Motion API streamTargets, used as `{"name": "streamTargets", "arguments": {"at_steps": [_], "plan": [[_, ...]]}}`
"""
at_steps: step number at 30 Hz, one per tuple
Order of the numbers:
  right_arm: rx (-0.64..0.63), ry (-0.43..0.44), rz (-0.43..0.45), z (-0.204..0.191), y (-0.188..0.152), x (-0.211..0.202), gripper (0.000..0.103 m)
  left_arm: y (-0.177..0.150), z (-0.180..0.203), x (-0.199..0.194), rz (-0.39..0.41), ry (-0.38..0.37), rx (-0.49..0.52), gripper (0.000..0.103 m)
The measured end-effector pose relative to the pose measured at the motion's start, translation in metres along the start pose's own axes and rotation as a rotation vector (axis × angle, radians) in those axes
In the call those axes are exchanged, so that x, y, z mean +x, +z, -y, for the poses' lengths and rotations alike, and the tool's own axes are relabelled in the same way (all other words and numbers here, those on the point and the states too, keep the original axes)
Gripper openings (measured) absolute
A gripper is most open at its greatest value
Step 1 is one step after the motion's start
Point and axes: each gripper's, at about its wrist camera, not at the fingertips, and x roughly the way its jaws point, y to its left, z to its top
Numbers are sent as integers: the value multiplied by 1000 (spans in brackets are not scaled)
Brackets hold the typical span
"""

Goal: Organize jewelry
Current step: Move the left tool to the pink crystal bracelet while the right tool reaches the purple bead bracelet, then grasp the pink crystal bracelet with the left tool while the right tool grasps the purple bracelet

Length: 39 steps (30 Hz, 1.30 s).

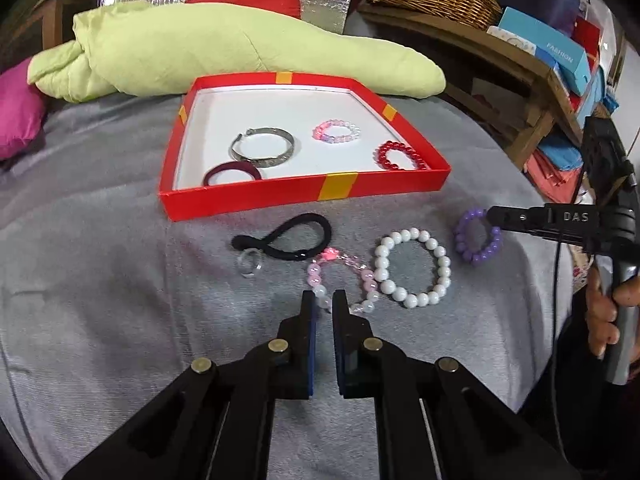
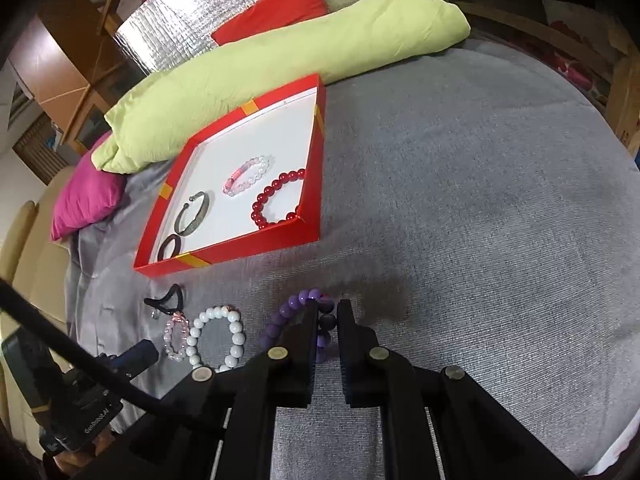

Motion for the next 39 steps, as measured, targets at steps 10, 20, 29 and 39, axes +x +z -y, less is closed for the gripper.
{"name": "streamTargets", "arguments": {"at_steps": [10, 20, 29, 39], "plan": [[-4, -17, -12, 0, 0, 4, 11, 8, -2, 18, -28, 12, -45, 39], [-14, -42, -21, -3, -1, 7, 14, 4, 7, 26, -35, 67, 36, 30], [-15, -58, -16, -2, 0, 6, 30, -1, 4, 17, -32, 80, 37, 12], [-130, -143, -51, -13, -6, 17, 14, 0, -12, -7, 30, 82, -25, 7]]}}
